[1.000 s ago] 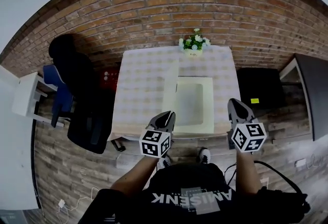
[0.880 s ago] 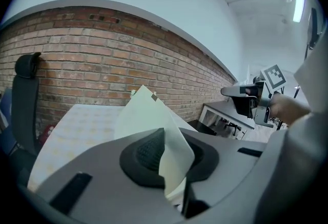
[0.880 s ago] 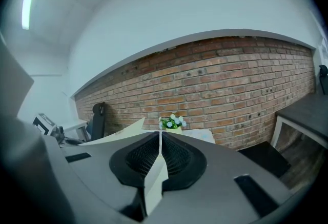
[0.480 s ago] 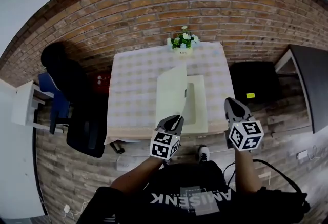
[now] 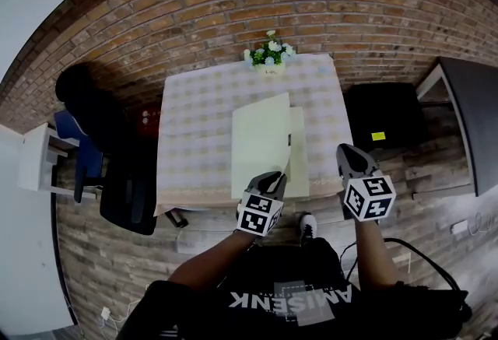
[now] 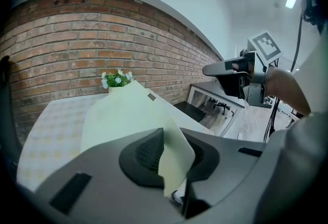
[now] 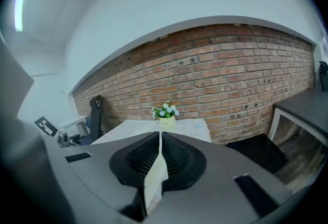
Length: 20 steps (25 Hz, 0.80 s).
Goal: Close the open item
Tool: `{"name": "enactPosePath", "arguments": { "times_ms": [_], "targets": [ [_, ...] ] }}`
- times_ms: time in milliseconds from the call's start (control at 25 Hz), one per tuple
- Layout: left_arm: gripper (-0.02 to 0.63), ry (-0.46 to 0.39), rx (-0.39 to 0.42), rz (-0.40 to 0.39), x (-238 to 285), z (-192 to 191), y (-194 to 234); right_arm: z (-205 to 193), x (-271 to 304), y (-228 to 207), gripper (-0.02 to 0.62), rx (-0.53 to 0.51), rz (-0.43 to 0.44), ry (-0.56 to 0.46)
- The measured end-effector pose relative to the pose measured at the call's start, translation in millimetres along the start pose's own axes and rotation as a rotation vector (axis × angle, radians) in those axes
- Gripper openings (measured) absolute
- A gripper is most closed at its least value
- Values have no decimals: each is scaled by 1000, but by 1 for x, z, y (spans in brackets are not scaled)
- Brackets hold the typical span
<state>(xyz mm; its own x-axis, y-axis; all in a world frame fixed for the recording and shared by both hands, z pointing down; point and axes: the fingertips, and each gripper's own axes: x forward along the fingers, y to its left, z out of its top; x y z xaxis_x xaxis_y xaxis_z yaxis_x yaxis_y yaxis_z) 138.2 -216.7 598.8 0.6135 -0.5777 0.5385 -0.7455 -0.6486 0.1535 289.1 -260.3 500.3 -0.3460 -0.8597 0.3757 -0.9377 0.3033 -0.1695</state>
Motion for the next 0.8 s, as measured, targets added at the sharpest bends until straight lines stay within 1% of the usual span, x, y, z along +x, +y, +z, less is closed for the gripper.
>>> {"name": "enactPosePath", "arguments": {
  "times_ms": [240,400,680,760,800],
  "targets": [
    [46,32,-41,-16,23,-12,-11,-16,17,-10,44,15,14,37],
    [49,59,-24,-21,40,-22,-17,-27,33,-17,44,37,41,71],
    [55,103,-26,-19,60,-33,-26,-52,60,-18,46,57,115,153],
    [58,110,-34,-10,65,-37,-27,-60,70,-16,57,69,142,180],
    [60,114,-36,-5,67,-39,-27,-64,76,-14,86,73,156,194]
  ]
}}
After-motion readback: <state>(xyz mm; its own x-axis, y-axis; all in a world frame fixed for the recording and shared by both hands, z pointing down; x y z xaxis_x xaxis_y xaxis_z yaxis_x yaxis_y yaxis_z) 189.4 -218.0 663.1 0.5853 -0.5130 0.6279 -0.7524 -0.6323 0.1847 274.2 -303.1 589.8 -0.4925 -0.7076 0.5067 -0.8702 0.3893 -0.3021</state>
